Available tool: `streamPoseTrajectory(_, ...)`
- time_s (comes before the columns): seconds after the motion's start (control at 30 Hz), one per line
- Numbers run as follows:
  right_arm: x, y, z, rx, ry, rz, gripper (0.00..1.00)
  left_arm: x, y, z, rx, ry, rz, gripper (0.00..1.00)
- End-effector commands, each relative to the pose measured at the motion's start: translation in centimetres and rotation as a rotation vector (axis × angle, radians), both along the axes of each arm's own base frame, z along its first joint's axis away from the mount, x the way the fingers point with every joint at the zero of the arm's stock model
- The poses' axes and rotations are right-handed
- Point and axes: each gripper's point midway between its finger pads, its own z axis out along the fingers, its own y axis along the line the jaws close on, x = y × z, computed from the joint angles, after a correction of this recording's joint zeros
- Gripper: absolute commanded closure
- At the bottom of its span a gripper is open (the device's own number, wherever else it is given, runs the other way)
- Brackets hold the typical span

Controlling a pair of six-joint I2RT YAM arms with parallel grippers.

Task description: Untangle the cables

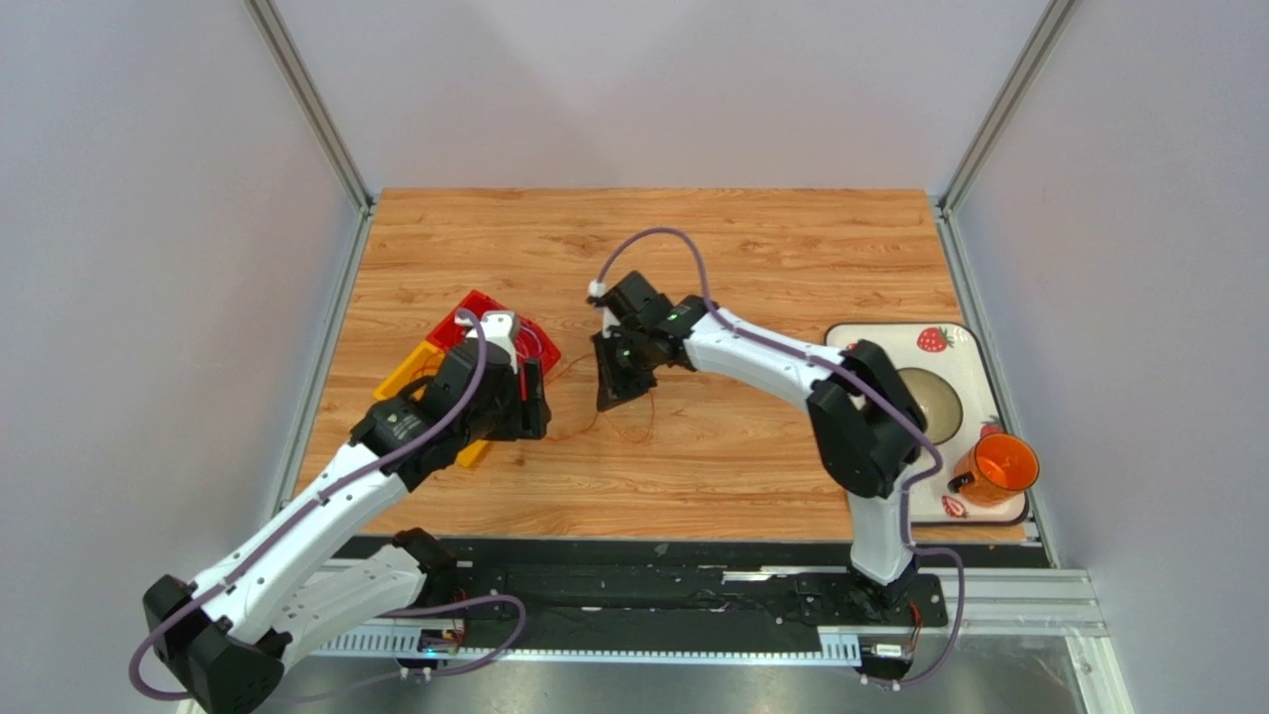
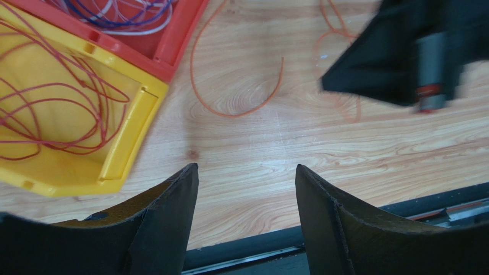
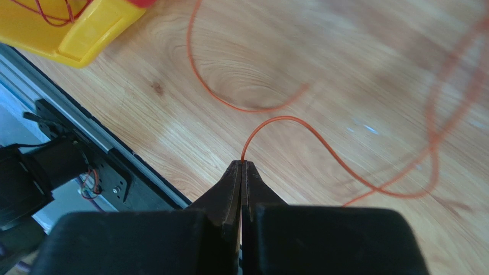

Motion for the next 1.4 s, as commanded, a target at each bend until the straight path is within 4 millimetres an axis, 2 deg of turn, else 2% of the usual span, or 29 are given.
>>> streamPoseTrajectory(0.0, -1.8, 5.4, 1.5, 0.047, -0.087, 0.197, 1.00, -0.6, 2.1, 6.0, 0.017, -0.118, 0.012, 0.27)
streamPoseTrajectory(0.03, -2.0, 6.4, 0.4, 0.022, -0.093, 0.221, 1.00, -0.8, 2.8, 6.3, 0.048, -0.121, 0.021, 0.27)
streamPoseTrajectory(0.1, -2.1, 6.4, -1.2, -0.030, -0.092, 0.244, 1.00, -1.7, 4.3, 6.9, 0.107, -0.117, 0.017, 0.27)
streamPoseTrajectory(0.13, -2.2, 6.4, -2.8, -0.063, -0.076, 0.246, 1.00, -1.8, 5.1, 7.2, 0.133, -0.130, 0.030, 0.27)
streamPoseTrajectory(0.2, -2.0, 6.6, -3.3, -0.074, -0.074, 0.240, 1.00, -2.2, 6.2, 7.7, 0.145, -0.152, 0.065, 0.23)
streamPoseTrajectory(0.27, -1.6, 6.2, -3.9, -0.098, -0.087, 0.224, 0.99, -2.5, 5.7, 9.0, 0.095, -0.214, 0.023, 0.23)
streamPoseTrajectory(0.3, -1.2, 5.8, -4.1, -0.127, -0.105, 0.205, 0.98, -2.6, 5.8, 8.9, 0.092, -0.223, 0.015, 0.22)
streamPoseTrajectory(0.37, -0.7, 5.2, -4.4, -0.162, -0.124, 0.191, 0.95, -2.6, 6.2, 9.4, 0.085, -0.265, 0.031, 0.21)
streamPoseTrajectory(0.4, -0.4, 4.7, -4.5, -0.194, -0.142, 0.182, 0.89, -2.6, 6.3, 9.1, 0.087, -0.271, 0.033, 0.21)
streamPoseTrajectory(0.47, 0.0, 4.3, -4.2, -0.214, -0.158, 0.178, 0.82, -2.6, 6.5, 9.2, 0.081, -0.299, 0.031, 0.21)
streamPoseTrajectory(0.5, 0.3, 3.9, -4.2, -0.237, -0.178, 0.173, 0.74, -2.6, 6.5, 9.1, 0.080, -0.303, 0.030, 0.21)
streamPoseTrajectory(0.6, 0.9, 3.0, -3.4, -0.272, -0.225, 0.172, 0.64, -2.7, 6.6, 9.3, 0.072, -0.317, 0.031, 0.21)
streamPoseTrajectory(0.8, 0.7, 2.4, -2.3, -0.268, -0.275, 0.235, 0.54, -2.6, 6.6, 9.1, 0.074, -0.322, 0.031, 0.21)
streamPoseTrajectory(0.93, 0.3, 1.9, -2.7, -0.275, -0.304, 0.265, 0.53, -2.5, 6.6, 9.1, 0.074, -0.325, 0.030, 0.21)
streamPoseTrajectory(1.03, 1.1, 1.7, -2.6, -0.297, -0.329, 0.232, 0.52, -2.5, 6.5, 9.0, 0.075, -0.319, 0.027, 0.21)
streamPoseTrajectory(1.07, 1.4, 2.4, -2.2, -0.285, -0.315, 0.194, 0.51, -2.5, 6.5, 9.0, 0.076, -0.321, 0.026, 0.21)
streamPoseTrajectory(1.1, 0.9, 2.2, -2.3, -0.298, -0.273, 0.181, 0.51, -2.5, 6.5, 9.0, 0.077, -0.319, 0.028, 0.21)
streamPoseTrajectory(1.3, -0.2, 4.6, -2.4, -0.238, -0.040, -0.034, 0.52, -2.5, 6.5, 9.0, 0.073, -0.322, 0.026, 0.21)
streamPoseTrajectory(1.37, -0.3, 4.6, -2.6, -0.234, 0.005, -0.100, 0.52, -2.6, 6.5, 9.0, 0.069, -0.325, 0.025, 0.21)
